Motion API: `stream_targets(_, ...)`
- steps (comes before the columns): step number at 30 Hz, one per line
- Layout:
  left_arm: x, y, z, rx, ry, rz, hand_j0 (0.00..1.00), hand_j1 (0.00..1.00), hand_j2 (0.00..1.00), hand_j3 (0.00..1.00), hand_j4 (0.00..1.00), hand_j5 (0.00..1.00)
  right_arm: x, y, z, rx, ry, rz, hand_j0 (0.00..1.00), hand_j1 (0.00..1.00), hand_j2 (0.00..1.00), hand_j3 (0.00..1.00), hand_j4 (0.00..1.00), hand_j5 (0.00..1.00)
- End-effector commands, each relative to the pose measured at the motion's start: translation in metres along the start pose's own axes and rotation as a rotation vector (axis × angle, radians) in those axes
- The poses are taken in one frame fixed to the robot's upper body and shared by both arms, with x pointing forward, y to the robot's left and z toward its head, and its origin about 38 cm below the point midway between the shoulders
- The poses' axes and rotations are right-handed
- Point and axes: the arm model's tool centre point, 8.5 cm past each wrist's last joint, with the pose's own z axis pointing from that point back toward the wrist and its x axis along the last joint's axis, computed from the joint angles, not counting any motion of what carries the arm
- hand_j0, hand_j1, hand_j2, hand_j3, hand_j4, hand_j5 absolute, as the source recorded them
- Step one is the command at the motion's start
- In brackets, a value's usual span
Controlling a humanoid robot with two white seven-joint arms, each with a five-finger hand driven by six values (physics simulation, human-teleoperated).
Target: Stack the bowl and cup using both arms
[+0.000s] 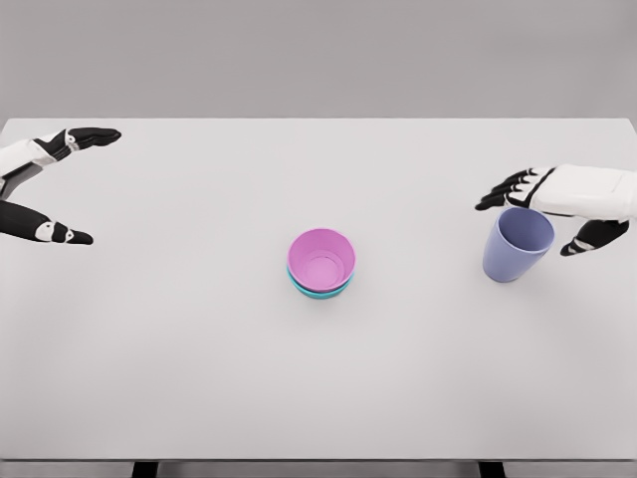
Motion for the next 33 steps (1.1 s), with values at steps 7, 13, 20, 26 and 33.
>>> stream_targets(7, -0.002, -0.008, -0.007, 0.012, -0.026, 0.026, 1.0, 1.0, 1.0, 1.0, 1.0, 1.0, -0.007, 0.009, -0.007, 0.019, 0.017, -0.013, 1.0, 1.0, 1.0, 1.0, 1.0, 1.0)
stream_targets(13, -0.003, -0.009, -0.008, 0.01, -0.027, 0.026, 1.0, 1.0, 1.0, 1.0, 1.0, 1.0, -0.008, 0.01, -0.012, 0.014, 0.012, -0.022, 1.0, 1.0, 1.0, 1.0, 1.0, 1.0)
stream_targets(20, -0.003, -0.01, -0.01, 0.01, -0.031, 0.03, 1.0, 1.0, 1.0, 1.0, 1.0, 1.0, -0.006, 0.015, -0.019, 0.023, -0.001, -0.03, 1.0, 1.0, 1.0, 1.0, 1.0, 1.0)
stream_targets(26, -0.002, -0.012, -0.012, 0.011, -0.038, 0.033, 1.0, 1.0, 1.0, 1.0, 1.0, 1.0, -0.012, 0.024, -0.026, 0.043, 0.01, -0.038, 1.0, 1.0, 1.0, 1.0, 1.0, 1.0)
stream_targets(33, -0.003, -0.012, -0.012, 0.011, -0.039, 0.034, 1.0, 1.0, 1.0, 1.0, 1.0, 1.0, -0.012, 0.026, -0.027, 0.05, 0.017, -0.046, 0.73, 0.73, 0.73, 0.73, 0.73, 0.73)
